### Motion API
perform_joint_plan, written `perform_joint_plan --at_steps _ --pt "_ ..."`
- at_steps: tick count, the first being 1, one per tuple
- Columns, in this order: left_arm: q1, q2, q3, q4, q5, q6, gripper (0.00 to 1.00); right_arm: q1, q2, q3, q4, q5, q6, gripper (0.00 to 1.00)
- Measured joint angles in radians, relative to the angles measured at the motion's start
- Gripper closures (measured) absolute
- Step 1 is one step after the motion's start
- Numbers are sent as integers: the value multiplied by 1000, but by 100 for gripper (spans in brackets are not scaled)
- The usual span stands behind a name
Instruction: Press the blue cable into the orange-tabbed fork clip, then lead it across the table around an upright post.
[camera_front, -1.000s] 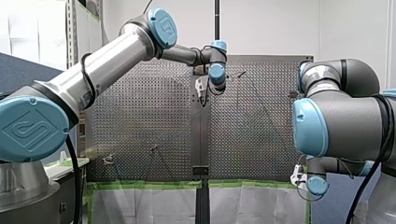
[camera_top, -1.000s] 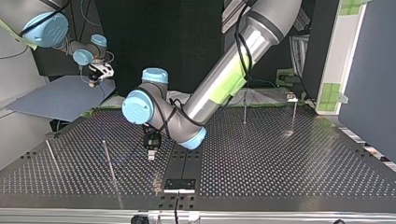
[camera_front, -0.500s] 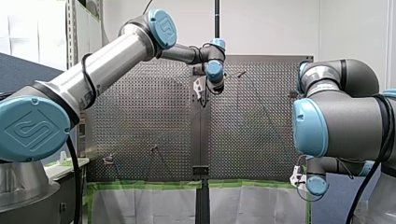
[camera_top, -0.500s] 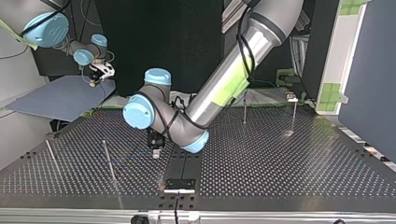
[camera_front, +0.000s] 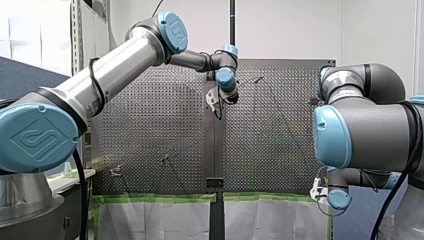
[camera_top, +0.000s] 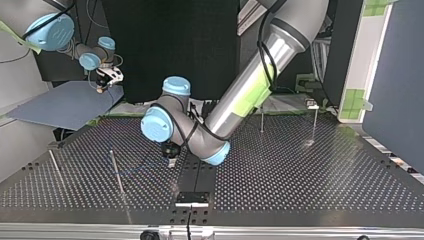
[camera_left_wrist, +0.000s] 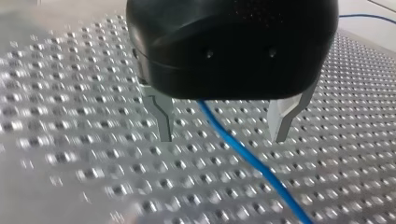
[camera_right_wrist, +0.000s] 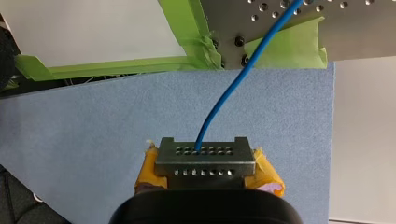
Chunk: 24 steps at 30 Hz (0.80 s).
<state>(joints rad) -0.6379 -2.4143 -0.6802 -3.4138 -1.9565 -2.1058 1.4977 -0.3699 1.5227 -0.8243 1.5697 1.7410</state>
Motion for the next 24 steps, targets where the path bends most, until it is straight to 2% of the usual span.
perform_joint_plan --at_steps 9,16,20,24 --pt "23 5 -26 -43 0 -79 0 1 2 0 -3 -1 2 100" --pt "16 27 -30 -59 -3 -147 0 1 6 0 -5 -2 4 100" --pt "9 51 -53 -57 0 -187 0 2 8 0 -6 -2 5 100" --pt "1 80 -87 -56 17 -200 0 2 9 0 -6 -2 5 100"
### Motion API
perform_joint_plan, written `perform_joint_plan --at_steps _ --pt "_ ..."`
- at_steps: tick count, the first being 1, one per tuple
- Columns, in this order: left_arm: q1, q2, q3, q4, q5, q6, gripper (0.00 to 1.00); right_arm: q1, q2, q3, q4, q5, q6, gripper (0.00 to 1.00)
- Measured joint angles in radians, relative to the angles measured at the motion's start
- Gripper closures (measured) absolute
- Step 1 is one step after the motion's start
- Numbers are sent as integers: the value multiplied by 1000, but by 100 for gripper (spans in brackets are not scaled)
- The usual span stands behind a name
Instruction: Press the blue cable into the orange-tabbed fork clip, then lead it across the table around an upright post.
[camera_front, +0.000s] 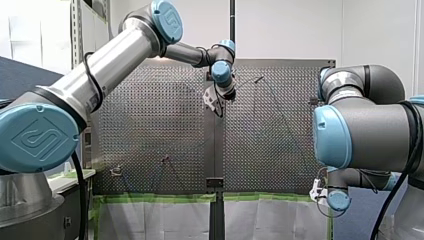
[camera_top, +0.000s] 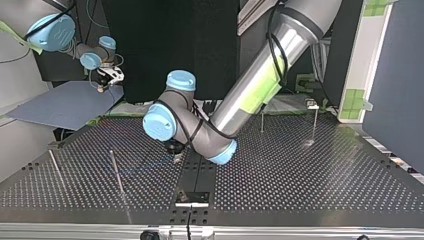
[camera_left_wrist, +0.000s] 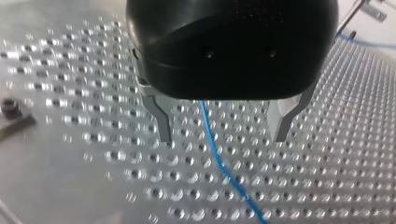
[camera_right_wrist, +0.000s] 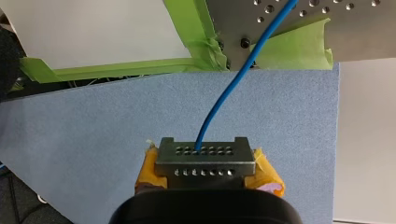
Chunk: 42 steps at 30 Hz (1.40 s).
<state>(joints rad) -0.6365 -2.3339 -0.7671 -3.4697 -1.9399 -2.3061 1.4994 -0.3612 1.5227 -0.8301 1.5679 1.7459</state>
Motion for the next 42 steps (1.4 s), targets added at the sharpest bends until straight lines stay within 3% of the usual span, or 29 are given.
perform_joint_plan --at_steps 7,16,32,42 --pt "-18 21 -34 -15 8 10 0 1 2 0 0 0 1 100" --pt "-47 57 -38 -31 63 24 0 0 3 0 0 -1 0 100" --pt "-102 201 -30 -69 81 168 0 2 3 -3 8 -12 6 100" --pt "-138 206 -29 -13 156 260 0 4 3 -4 7 -14 9 100"
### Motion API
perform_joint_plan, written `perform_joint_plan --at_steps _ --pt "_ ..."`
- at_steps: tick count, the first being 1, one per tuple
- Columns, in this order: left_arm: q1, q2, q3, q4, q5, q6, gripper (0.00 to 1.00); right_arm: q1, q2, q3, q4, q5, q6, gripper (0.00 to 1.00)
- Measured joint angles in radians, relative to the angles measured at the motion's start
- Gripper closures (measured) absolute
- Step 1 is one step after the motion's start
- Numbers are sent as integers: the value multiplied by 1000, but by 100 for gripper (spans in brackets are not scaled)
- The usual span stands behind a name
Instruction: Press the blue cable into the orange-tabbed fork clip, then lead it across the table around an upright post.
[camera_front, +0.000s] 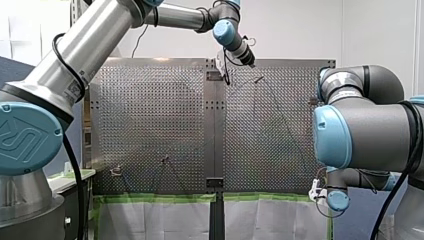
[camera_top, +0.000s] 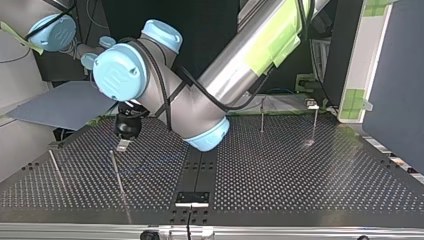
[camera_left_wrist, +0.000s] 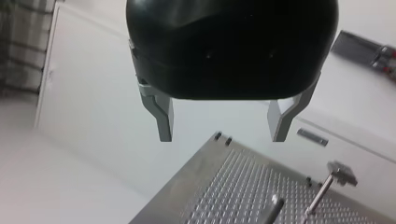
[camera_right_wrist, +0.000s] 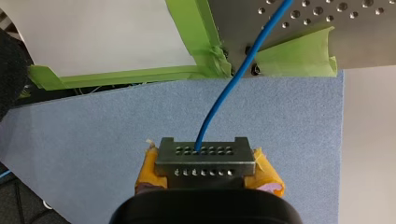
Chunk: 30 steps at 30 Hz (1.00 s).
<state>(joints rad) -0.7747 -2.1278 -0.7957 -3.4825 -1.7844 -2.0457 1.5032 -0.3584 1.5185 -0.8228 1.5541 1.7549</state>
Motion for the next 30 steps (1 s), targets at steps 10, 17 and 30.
perform_joint_plan --at_steps 10,17,30 --pt "-2 -60 1 39 24 88 0 2 0 0 -2 0 -1 100" --pt "14 -66 -1 57 26 157 0 2 0 0 -1 -1 0 100" --pt "29 -70 -2 98 61 284 0 2 0 -6 2 -4 2 100"
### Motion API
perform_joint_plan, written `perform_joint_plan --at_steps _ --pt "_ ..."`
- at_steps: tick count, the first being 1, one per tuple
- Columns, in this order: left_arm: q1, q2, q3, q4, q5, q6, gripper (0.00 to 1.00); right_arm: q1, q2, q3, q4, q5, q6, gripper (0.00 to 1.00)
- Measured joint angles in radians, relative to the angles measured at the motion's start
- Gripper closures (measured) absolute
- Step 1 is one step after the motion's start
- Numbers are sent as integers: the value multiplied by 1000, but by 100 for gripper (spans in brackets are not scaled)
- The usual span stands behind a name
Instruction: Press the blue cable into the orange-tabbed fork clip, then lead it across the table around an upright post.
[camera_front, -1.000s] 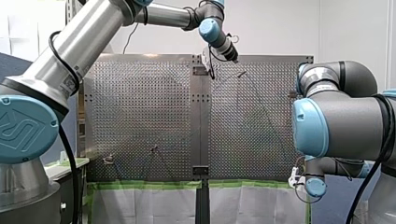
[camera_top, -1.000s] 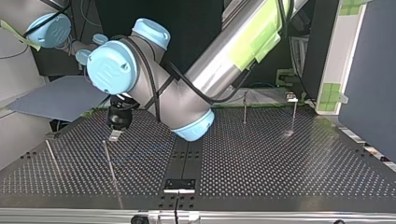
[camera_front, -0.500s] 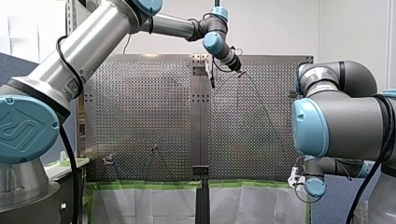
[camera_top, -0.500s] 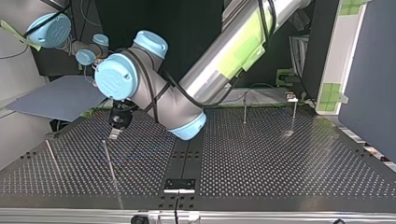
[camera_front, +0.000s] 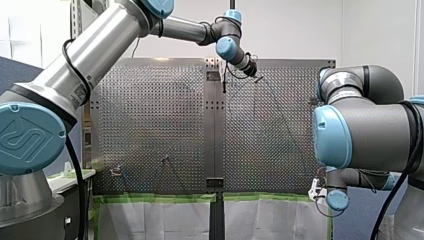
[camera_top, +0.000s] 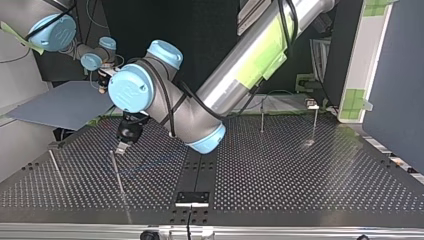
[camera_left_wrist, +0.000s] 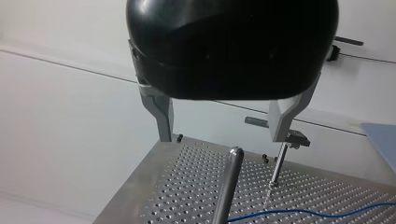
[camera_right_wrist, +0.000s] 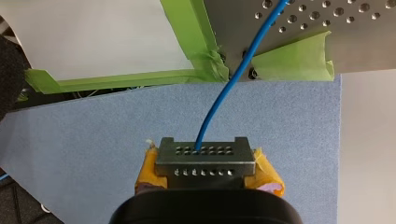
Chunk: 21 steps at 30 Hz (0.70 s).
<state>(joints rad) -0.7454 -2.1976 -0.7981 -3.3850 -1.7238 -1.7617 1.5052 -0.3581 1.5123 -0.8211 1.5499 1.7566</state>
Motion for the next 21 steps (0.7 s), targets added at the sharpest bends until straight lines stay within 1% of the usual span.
perform_joint_plan --at_steps 5,8,14,21 --pt "-1 -18 0 9 -1 47 0 0 0 0 0 -2 0 100" --pt "-4 -24 1 14 -6 64 0 0 0 0 0 -6 1 100" --pt "-6 -25 1 15 -27 71 0 2 0 0 0 -14 5 100" --pt "-11 -26 1 16 -57 73 0 4 1 0 1 -18 6 100"
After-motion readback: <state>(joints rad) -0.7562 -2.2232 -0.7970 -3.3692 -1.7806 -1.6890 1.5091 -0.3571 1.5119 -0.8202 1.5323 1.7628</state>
